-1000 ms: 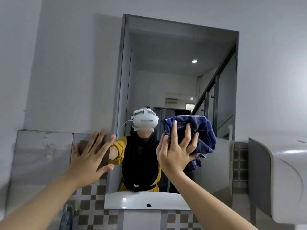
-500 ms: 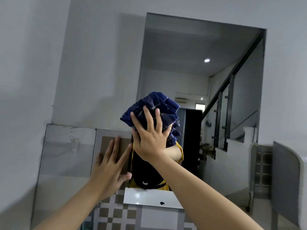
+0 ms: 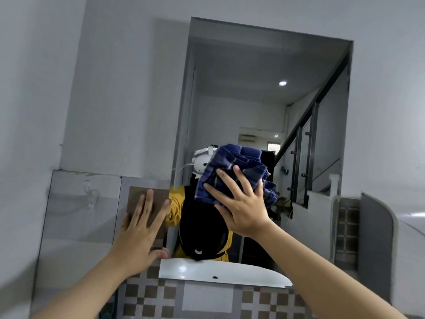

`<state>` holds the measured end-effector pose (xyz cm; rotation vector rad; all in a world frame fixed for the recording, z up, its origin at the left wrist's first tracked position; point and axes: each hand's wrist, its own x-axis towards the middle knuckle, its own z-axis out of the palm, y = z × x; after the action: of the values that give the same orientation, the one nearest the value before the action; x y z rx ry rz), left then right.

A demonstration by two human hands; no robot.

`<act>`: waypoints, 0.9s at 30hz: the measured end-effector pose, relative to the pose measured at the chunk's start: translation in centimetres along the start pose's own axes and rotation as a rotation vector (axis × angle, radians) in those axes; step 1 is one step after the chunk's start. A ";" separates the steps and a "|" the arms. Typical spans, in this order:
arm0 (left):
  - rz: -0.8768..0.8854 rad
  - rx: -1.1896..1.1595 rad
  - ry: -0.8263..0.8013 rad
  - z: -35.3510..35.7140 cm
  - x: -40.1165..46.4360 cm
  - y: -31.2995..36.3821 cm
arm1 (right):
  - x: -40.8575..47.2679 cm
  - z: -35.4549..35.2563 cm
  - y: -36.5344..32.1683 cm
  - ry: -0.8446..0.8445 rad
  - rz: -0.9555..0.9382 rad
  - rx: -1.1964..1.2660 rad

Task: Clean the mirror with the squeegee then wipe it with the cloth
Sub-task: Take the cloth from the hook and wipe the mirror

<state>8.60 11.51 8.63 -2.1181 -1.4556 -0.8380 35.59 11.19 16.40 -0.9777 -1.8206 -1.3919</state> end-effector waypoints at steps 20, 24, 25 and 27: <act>-0.041 0.027 -0.010 -0.1 0.2 0.5 | -10.9 0.6 9.8 0.343 0.689 0.018; -0.033 0.036 -0.010 0.0 0.1 0.4 | -8.9 0.8 5.3 0.398 1.167 0.073; -0.031 0.039 -0.008 0.0 0.1 0.4 | -8.6 1.0 4.1 0.379 1.203 0.079; -0.029 0.042 -0.004 0.1 0.2 0.3 | -8.5 1.5 1.6 0.328 1.197 0.084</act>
<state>8.94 11.62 8.65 -2.0736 -1.4962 -0.8079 41.32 11.37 9.72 -1.3406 -0.7322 -0.6317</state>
